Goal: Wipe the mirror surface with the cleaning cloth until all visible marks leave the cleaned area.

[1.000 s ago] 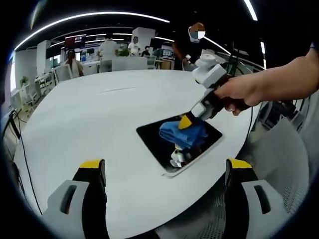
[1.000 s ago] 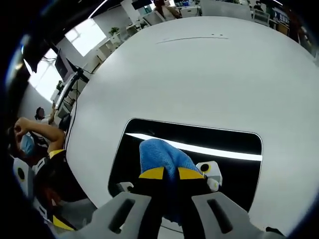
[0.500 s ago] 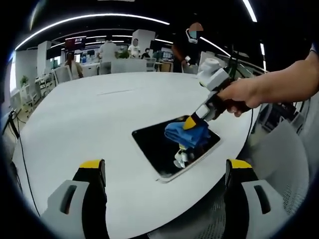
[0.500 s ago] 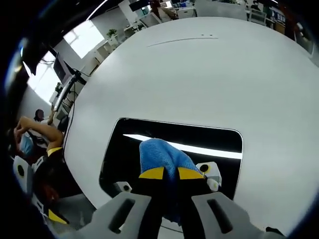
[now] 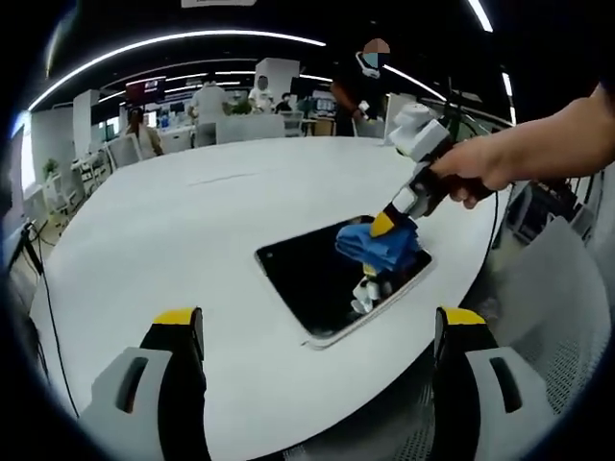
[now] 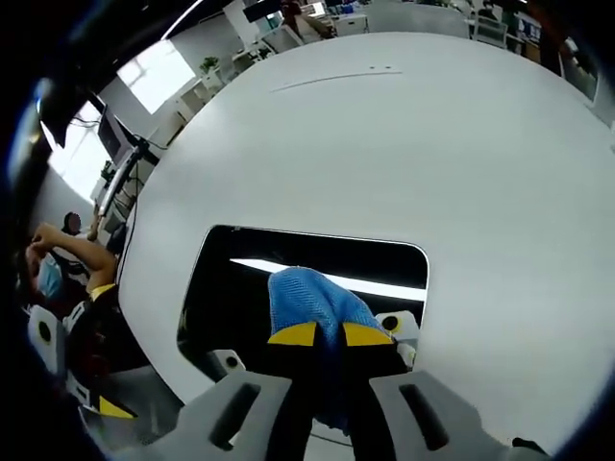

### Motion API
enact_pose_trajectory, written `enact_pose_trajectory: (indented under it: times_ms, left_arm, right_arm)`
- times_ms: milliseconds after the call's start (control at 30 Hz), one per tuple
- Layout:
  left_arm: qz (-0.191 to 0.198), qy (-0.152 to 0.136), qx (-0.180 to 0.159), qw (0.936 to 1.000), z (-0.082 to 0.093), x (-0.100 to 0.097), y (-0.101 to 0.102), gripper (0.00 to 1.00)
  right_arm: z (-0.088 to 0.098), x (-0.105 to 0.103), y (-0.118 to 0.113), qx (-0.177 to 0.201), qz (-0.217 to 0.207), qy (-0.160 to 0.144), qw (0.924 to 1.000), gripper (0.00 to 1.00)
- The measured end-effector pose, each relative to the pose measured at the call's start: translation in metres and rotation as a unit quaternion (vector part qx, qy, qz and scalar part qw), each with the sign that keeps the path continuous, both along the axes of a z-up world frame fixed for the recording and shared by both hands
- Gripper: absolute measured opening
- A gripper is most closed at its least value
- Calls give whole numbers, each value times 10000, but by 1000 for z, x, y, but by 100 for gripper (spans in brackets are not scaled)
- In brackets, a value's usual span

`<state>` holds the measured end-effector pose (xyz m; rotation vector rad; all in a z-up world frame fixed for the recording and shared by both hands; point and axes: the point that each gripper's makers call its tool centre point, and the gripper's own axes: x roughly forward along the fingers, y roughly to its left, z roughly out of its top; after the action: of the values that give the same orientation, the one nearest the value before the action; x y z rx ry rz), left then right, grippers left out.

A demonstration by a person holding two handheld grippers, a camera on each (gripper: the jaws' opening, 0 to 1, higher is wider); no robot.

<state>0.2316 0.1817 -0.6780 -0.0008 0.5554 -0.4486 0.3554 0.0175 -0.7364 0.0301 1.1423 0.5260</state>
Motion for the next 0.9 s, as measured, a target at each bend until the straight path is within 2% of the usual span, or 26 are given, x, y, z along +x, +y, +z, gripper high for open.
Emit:
enact_pose_trajectory:
  times_ms: [100, 200, 900]
  left_arm:
    - [-51, -158, 42, 9999, 4, 1, -2, 99]
    - [-36, 24, -60, 10000, -2, -2, -1, 99]
    - [-70, 10, -53, 10000, -5, -1, -1, 99]
  right_arm:
    - [-1, 1, -5, -11, -22, -5, 10000, 3]
    - [2, -1, -9, -20, -38, -6, 10000, 3]
    - [0, 6, -49, -175, -470, 54, 9987, 3]
